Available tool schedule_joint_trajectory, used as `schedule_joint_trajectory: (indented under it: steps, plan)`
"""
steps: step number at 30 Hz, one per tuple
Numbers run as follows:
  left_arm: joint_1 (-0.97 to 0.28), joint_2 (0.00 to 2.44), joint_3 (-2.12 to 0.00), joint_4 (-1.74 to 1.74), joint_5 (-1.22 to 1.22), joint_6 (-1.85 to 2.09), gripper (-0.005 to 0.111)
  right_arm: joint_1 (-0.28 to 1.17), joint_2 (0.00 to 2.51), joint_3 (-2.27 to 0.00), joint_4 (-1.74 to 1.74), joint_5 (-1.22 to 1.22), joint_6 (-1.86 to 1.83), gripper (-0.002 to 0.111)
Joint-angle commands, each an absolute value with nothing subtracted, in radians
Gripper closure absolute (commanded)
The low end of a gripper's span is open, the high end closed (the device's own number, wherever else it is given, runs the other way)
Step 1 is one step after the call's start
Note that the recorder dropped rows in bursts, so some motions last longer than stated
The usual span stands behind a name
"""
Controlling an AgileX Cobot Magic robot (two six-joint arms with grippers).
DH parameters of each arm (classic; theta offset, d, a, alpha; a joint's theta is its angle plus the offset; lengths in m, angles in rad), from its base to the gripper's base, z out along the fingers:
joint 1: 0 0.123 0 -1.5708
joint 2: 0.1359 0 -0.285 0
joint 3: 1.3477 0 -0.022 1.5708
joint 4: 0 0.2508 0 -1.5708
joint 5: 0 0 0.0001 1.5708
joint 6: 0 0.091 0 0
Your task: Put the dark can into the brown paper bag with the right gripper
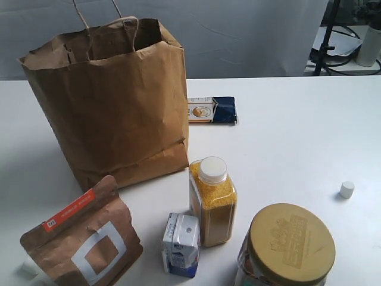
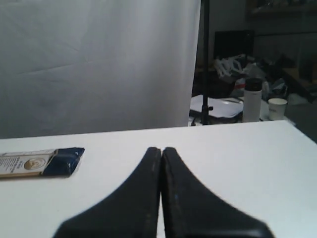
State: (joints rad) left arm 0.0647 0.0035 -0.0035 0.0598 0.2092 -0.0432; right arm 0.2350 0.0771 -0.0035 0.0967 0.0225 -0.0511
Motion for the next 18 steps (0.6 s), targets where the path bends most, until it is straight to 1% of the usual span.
schedule_joint_trajectory:
  steps: [1, 18]
  plan:
    - [0.057, 0.0, 0.0, 0.062, 0.201, -0.046, 0.107, 0.208, 0.0, 0.0, 0.017, 0.108, -0.031, 0.108]
    - [0.057, 0.0, 0.0, 0.062, 0.198, -0.046, 0.107, 0.208, 0.0, 0.0, 0.01, 0.138, 0.008, 0.108]
